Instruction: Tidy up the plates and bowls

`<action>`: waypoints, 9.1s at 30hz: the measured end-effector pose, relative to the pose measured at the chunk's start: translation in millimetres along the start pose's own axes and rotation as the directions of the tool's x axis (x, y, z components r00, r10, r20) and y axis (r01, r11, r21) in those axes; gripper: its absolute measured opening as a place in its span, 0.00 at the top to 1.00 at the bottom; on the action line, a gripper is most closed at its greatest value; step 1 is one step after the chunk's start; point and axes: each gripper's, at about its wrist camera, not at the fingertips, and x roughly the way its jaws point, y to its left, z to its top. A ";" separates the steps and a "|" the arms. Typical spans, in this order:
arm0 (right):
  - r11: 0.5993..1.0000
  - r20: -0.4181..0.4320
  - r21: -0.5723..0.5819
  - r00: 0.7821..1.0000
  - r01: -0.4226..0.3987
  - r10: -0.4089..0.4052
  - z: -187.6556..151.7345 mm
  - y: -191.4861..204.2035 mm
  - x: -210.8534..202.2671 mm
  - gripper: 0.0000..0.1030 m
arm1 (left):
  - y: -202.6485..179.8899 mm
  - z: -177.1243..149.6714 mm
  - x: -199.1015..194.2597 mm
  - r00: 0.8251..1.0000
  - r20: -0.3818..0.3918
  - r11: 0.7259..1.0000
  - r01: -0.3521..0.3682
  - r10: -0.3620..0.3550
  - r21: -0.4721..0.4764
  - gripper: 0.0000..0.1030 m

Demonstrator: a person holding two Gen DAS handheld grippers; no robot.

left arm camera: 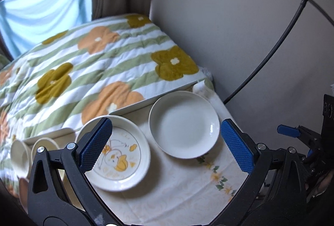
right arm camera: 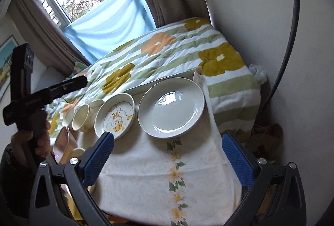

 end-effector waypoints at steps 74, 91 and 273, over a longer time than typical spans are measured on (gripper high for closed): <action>0.900 -0.304 -0.313 0.930 -0.302 0.206 -63.8 127.1 77.7 0.79 | 88.6 -213.4 -109.3 0.968 -0.110 0.883 -0.251 0.225 -0.398 0.82; 0.899 -0.385 -0.356 0.916 -0.256 0.108 -142.6 212.9 150.3 0.79 | 187.3 -332.6 -109.4 0.959 -0.198 0.835 -0.275 0.203 -0.476 0.82; 0.911 -0.298 -0.384 0.954 -0.152 0.034 -154.0 224.3 135.8 0.85 | 177.4 -328.1 -101.6 0.973 -0.164 0.899 -0.213 0.161 -0.383 0.78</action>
